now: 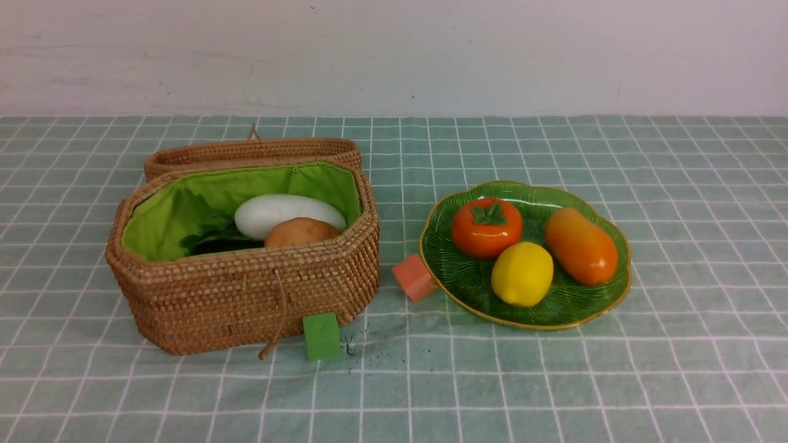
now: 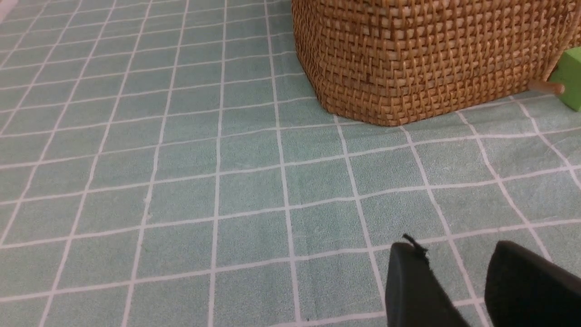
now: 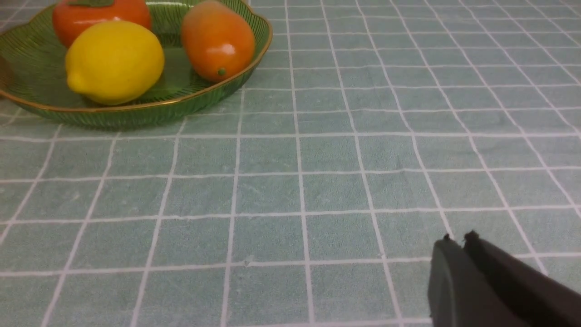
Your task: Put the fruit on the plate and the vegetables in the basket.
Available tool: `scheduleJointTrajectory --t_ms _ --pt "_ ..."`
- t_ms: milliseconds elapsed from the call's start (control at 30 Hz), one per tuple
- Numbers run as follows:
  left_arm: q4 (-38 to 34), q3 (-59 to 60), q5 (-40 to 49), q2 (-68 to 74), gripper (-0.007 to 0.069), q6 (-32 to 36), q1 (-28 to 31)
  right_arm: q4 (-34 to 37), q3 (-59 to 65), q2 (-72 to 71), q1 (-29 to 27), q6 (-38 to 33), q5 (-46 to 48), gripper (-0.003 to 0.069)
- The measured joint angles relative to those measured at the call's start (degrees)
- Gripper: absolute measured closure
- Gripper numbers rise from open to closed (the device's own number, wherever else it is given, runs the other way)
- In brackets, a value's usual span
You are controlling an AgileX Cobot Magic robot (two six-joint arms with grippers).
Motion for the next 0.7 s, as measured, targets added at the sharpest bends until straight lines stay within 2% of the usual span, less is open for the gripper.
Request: scheduleJointTrajectory --t_ms 700 --pt "0.0 0.0 -0.2 0.0 0.0386 0.0 0.0 0.0 0.0 0.0 0.0 0.0 -0.1 0.0603"
